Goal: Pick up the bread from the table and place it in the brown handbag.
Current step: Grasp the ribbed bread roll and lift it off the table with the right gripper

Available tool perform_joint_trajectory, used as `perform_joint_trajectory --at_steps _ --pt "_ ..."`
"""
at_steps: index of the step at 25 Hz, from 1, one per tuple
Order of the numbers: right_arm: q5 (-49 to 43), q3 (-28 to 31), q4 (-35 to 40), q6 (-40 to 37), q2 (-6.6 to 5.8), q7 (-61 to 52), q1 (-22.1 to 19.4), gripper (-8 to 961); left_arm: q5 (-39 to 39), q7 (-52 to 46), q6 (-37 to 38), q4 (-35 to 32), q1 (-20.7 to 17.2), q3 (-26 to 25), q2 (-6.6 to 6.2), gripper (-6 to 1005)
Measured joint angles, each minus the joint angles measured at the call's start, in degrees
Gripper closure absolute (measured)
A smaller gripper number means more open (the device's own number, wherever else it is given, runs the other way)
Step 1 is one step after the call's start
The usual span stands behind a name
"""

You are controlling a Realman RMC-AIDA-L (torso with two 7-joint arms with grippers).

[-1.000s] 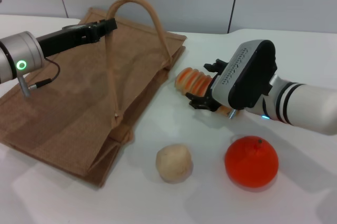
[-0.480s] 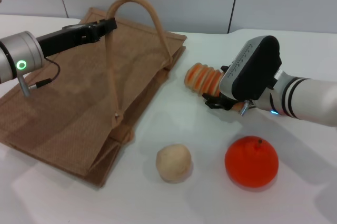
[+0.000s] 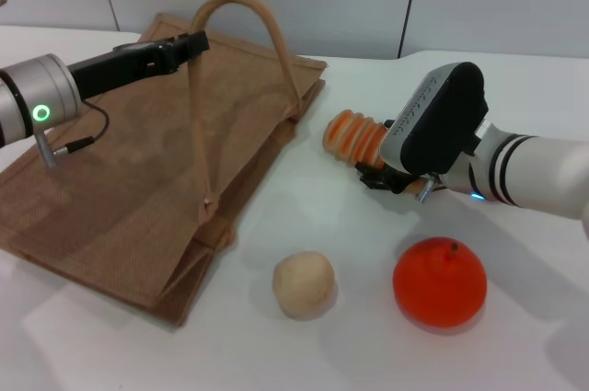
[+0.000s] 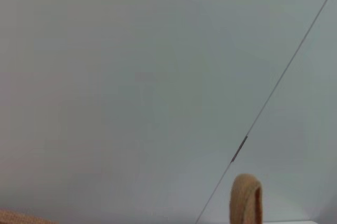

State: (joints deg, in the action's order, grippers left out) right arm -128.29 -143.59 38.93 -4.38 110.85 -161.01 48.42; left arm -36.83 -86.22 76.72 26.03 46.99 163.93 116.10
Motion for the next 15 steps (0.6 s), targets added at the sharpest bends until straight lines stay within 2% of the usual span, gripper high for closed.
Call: perform_joint_trajectory --at_steps 11,15 --pt "-0.2 1.8 0.0 0.2 0.47 0.0 -0.7 203 0.0 0.0 0.0 0.0 -0.2 0.0 0.0 878" --pt "-0.2 2.5 0.2 0.4 0.49 0.0 -1.2 264 0.0 0.0 0.0 0.0 -0.3 0.0 -0.04 878"
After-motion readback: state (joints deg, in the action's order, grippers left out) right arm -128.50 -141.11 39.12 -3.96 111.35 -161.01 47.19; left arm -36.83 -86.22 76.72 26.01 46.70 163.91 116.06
